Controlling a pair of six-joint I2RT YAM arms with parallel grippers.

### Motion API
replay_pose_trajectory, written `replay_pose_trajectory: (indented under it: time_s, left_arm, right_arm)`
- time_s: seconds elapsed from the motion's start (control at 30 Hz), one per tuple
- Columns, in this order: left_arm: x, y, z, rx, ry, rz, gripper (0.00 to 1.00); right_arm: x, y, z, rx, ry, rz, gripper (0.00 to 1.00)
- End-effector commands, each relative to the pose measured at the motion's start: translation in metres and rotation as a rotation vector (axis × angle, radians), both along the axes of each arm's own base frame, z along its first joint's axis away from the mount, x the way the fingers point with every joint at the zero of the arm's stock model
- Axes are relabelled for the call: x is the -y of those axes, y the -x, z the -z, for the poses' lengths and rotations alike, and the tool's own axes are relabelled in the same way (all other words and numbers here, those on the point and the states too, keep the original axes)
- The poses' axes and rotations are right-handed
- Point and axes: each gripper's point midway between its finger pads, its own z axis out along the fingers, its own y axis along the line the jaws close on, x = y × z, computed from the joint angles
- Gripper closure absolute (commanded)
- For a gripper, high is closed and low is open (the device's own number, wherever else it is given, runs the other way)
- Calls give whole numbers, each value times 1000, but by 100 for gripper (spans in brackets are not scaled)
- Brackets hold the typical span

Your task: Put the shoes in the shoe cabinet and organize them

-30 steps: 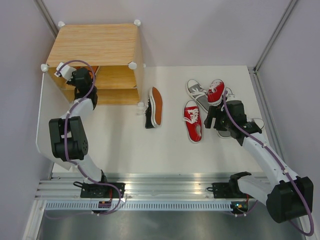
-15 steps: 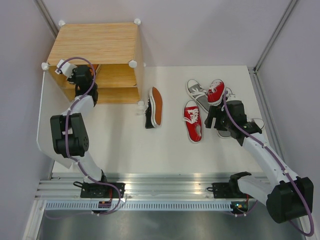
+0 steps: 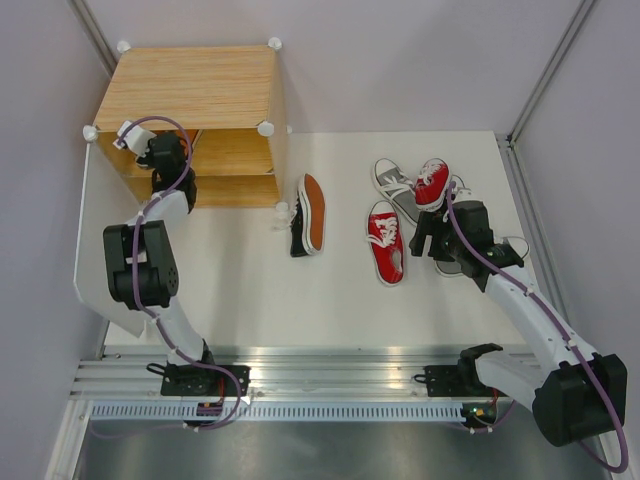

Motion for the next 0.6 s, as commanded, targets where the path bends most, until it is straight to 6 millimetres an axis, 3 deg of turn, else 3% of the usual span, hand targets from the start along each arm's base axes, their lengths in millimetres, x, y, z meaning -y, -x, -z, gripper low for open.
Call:
replay_pose_trajectory:
  time_s: [0.0, 0.27, 0.4, 0.57]
  left_arm:
    - [17, -12, -18, 56, -2, 78, 71]
    - [8, 13, -31, 36, -19, 15, 64]
    - [9, 21, -34, 16, -26, 20, 43]
    - [9, 38, -30, -23, -14, 12, 30]
  right_arm:
    - [0, -3, -7, 33, 3, 1, 9]
    - [0, -4, -15, 51, 2, -2, 9]
    - [0, -3, -17, 56, 0, -5, 9]
    - [-1, -1, -24, 74, -8, -8, 9]
